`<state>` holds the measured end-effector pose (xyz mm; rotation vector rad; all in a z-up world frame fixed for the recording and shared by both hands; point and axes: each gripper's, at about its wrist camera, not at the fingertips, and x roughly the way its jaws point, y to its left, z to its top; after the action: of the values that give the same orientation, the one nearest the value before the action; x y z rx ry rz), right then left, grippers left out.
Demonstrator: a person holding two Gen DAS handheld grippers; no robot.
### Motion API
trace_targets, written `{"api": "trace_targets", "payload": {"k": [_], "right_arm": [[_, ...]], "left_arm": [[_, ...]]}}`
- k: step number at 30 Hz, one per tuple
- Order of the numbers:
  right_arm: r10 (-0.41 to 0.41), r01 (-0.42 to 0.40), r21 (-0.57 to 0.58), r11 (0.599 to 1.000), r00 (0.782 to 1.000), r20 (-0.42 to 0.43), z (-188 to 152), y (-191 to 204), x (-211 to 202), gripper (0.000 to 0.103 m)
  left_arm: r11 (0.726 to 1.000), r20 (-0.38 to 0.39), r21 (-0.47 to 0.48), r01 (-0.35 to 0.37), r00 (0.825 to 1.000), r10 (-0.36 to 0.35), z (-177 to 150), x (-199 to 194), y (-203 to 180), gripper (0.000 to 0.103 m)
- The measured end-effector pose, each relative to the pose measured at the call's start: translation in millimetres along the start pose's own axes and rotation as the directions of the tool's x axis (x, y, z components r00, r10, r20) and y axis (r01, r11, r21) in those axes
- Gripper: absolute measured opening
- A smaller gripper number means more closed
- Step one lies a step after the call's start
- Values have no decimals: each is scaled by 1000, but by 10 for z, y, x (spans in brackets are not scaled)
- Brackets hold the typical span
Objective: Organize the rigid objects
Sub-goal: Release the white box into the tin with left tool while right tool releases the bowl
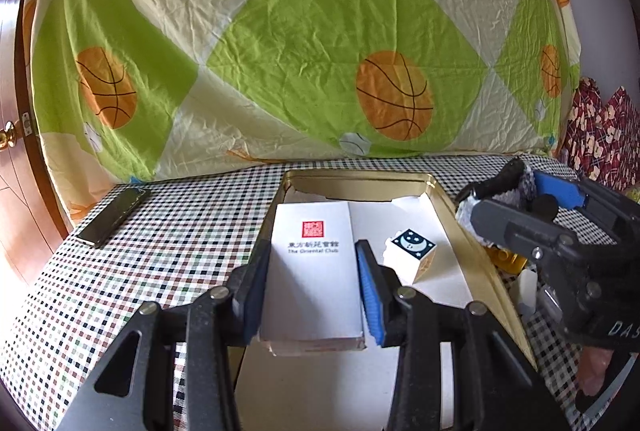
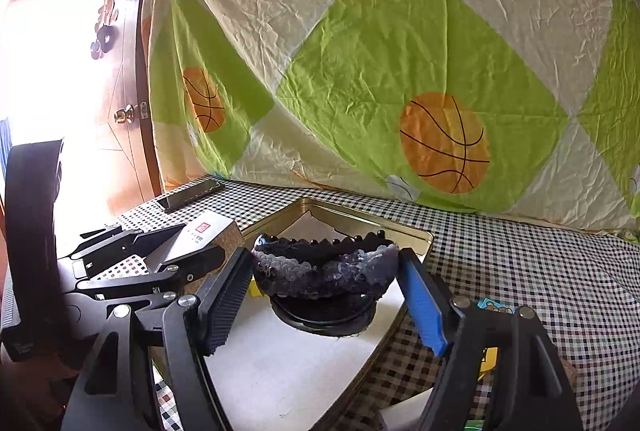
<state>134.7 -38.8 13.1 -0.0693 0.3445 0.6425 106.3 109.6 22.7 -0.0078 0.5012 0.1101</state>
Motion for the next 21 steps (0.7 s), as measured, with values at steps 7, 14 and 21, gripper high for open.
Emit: {"api": "trace_targets", "payload": {"k": [7, 14, 21], "right_arm": [[16, -14, 22, 1000, 995, -100, 108, -143, 234, 75], [41, -35, 34, 999, 982, -187, 121, -218, 419, 75], [97, -95, 23, 995, 951, -294, -28, -154, 547, 75]], "left_arm": [[998, -81, -7, 57, 995, -58, 115, 131, 2, 41], [997, -149, 30, 73, 987, -68, 211, 256, -47, 41], [995, -237, 68, 73, 970, -55, 103, 367, -40, 41]]}}
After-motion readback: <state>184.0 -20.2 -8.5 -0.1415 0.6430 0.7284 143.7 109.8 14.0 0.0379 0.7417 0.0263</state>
